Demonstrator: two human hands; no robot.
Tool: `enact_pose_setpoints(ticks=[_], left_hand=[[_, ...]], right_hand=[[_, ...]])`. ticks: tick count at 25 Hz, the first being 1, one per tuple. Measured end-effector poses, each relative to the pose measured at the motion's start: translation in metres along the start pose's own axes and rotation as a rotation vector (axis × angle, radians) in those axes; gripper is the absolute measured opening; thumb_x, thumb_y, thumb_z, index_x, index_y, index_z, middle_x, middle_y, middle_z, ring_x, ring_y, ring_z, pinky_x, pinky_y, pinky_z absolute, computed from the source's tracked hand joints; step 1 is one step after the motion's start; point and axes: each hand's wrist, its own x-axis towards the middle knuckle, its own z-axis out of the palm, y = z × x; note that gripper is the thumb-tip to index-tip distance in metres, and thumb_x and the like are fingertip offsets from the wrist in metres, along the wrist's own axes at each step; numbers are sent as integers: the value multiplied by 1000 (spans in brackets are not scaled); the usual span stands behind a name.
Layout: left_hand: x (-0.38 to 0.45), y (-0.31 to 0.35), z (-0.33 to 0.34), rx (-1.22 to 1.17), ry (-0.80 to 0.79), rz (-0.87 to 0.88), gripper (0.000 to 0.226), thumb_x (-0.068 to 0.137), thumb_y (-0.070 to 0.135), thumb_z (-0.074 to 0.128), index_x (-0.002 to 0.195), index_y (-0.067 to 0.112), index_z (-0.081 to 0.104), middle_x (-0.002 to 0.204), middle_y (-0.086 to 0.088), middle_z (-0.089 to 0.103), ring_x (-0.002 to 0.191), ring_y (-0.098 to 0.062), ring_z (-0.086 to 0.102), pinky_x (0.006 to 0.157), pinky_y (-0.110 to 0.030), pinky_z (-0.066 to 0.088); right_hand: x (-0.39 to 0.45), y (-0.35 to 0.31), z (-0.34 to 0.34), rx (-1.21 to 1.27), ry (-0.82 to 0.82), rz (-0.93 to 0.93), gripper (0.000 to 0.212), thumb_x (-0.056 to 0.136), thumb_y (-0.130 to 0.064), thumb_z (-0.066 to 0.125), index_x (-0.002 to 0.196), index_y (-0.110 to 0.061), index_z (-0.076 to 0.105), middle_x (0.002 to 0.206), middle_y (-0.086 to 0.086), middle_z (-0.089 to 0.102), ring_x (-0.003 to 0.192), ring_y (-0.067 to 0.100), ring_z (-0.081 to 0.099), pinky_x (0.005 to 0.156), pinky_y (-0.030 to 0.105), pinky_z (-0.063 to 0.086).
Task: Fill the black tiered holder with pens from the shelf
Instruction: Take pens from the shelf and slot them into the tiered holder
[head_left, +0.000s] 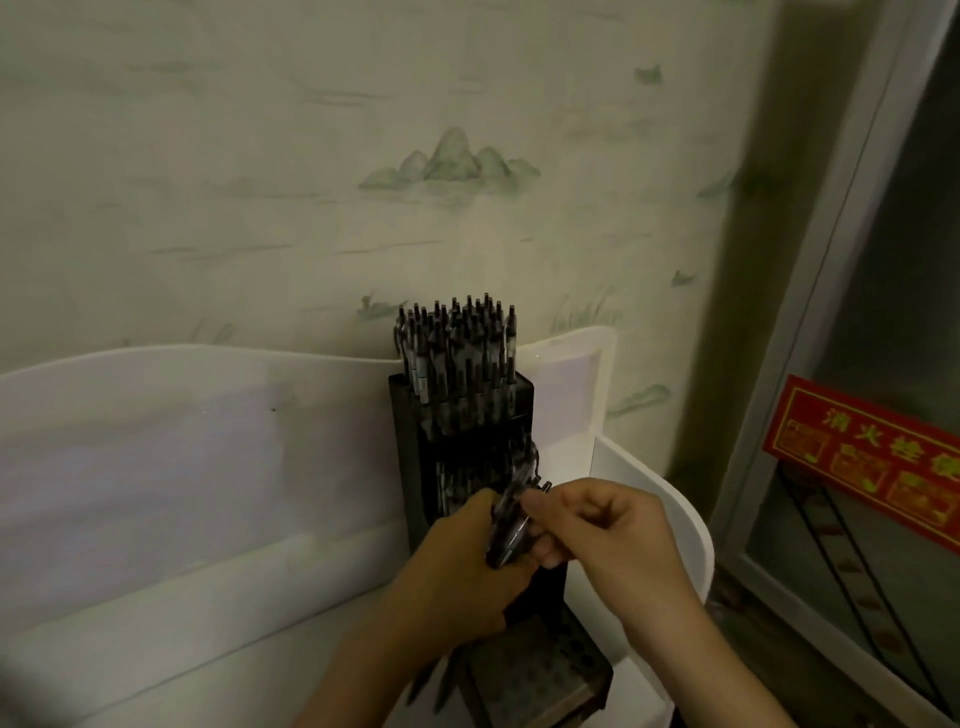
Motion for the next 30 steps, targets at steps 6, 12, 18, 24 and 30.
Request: enact_pose_setpoints(ticks=[6, 12, 18, 24, 30], left_hand=[[10, 4, -1, -123, 15, -88, 23, 82, 34, 71, 96, 31, 54, 82, 4, 60, 53, -2, 61, 50, -17, 51], [-5, -5, -9, 23, 81, -122, 24, 89, 36, 63, 109, 28, 53, 84, 13, 58, 54, 10, 56, 50, -13, 44], [-12, -4, -19, 29, 183, -103, 16, 91, 31, 62, 100, 23, 53, 76, 9, 56, 53, 8, 55, 50, -12, 44], [-14, -5, -22, 53, 215, -116, 19, 90, 31, 63, 96, 17, 52, 73, 3, 56, 49, 3, 53, 49, -15, 43], [-12, -7, -23, 45, 208, -117, 16, 90, 32, 63, 94, 23, 52, 74, 6, 57, 51, 4, 55, 50, -13, 45]], right_hand=[[30, -11, -14, 147, -9, 66, 11, 83, -12, 72, 77, -3, 76, 74, 17, 74, 63, 27, 72, 56, 25, 58], [68, -22, -47, 188, 208, -121, 12, 90, -11, 64, 89, -1, 71, 74, 12, 74, 63, 22, 71, 62, 27, 60], [80, 11, -40, -478, 186, -452, 6, 89, -27, 67, 91, -31, 64, 76, -17, 69, 72, -1, 67, 68, 8, 49], [88, 30, -32, -515, 137, -469, 9, 90, -31, 66, 93, -36, 60, 79, -24, 65, 79, -10, 62, 66, -3, 41], [91, 39, -21, -526, 83, -430, 7, 90, -29, 66, 95, -31, 62, 78, -15, 68, 70, -2, 64, 65, 2, 45]])
